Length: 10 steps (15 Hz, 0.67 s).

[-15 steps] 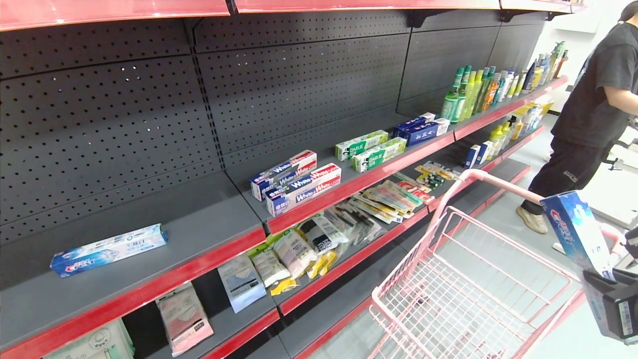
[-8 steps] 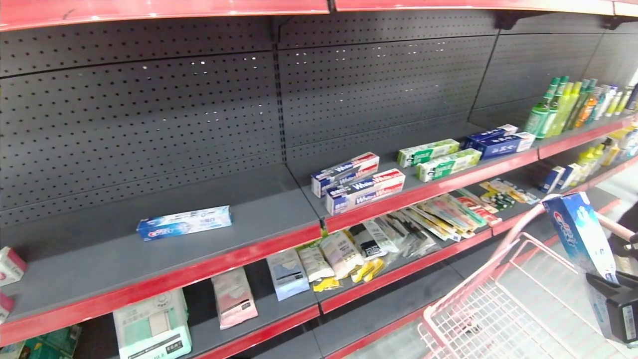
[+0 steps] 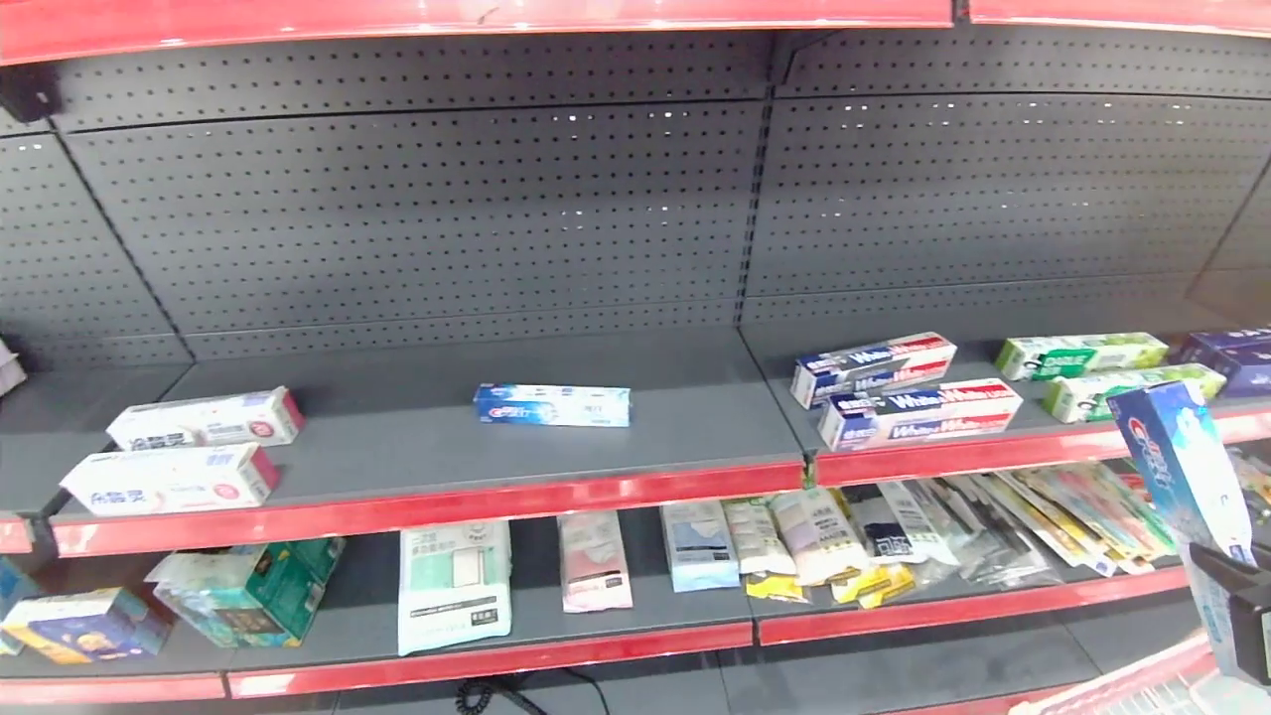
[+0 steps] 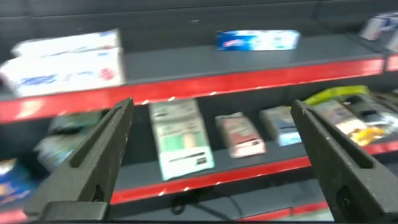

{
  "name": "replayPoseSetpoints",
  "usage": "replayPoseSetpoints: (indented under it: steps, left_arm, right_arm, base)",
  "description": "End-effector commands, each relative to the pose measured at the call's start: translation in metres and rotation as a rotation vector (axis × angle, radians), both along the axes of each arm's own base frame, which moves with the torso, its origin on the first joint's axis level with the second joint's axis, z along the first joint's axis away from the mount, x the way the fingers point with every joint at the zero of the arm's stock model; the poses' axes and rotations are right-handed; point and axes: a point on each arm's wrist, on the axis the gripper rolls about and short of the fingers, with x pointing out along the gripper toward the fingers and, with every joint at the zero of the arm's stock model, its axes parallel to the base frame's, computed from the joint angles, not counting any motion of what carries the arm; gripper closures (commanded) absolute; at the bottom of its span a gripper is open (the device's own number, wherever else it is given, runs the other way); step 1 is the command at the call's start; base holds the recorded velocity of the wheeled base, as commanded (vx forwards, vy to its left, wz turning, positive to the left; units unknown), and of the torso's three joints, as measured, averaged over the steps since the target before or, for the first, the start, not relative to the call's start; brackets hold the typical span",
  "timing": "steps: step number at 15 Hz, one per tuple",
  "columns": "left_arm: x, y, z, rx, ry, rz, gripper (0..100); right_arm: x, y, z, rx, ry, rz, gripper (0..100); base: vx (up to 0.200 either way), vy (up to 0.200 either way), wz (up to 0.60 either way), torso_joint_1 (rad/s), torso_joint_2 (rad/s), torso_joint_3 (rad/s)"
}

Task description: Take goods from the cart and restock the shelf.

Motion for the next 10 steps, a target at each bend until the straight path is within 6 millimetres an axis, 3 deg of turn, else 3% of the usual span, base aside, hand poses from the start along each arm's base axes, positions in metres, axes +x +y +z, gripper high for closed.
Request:
replayPoseSetpoints:
  steps: [1, 2, 8, 10]
  left_arm:
    - [0.0, 0.0, 0.0, 0.0, 0.0, 0.0, 0]
    - [0.0, 0.0, 0.0, 0.0, 0.0, 0.0, 0]
    - [0.0, 0.0, 0.0, 0.001, -0.001, 0.0, 0]
    - [0.0, 0.0, 0.0, 0.004, -0.001, 0.0, 0]
  right_arm:
    - [-0.003, 0.0, 0.0, -0.002, -0.008, -0.003, 100]
    - [-0.004, 0.0, 0.0, -0.002, -0.013, -0.004, 100]
    - [-0.02, -0.005, -0.009, -0.007, -0.023, -0.072, 100]
    - [-0.023, -0.005, -0.01, -0.02, -0.025, -0.063, 100]
  base:
    - [0.0, 0.0, 0.6, 0.007, 0.0, -0.007]
    - [0.0, 0.0, 0.6, 0.002, 0.01, 0.002]
    - [0.0, 0.0, 0.0, 0.0, 0.0, 0.0]
    - [0.2, 0.0, 0.0, 0.002, 0.0, 0.0]
